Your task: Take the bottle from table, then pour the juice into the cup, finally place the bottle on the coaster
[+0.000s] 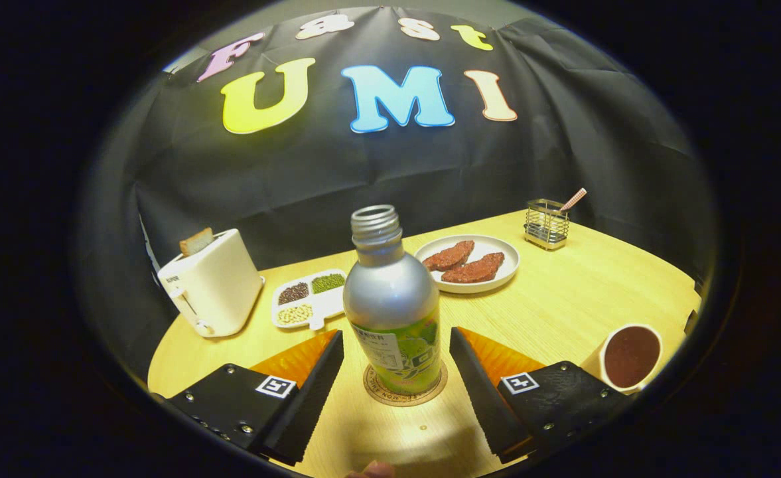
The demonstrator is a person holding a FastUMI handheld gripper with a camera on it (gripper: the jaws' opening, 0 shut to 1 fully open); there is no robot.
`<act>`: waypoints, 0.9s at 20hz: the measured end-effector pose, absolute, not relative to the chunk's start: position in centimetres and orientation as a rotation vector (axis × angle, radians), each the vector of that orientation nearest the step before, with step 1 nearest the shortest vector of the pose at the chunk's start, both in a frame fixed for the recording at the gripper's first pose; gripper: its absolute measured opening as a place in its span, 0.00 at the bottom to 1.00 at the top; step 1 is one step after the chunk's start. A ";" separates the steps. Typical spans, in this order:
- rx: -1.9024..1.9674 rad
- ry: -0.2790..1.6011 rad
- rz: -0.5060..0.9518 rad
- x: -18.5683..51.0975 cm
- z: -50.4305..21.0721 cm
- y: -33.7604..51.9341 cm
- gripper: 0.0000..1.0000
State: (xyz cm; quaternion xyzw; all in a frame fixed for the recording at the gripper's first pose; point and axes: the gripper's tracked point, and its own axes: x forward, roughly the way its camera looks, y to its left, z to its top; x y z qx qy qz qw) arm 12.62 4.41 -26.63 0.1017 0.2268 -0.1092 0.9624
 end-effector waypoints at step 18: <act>0.123 0.277 0.017 4.3 -13.1 6.0 0.97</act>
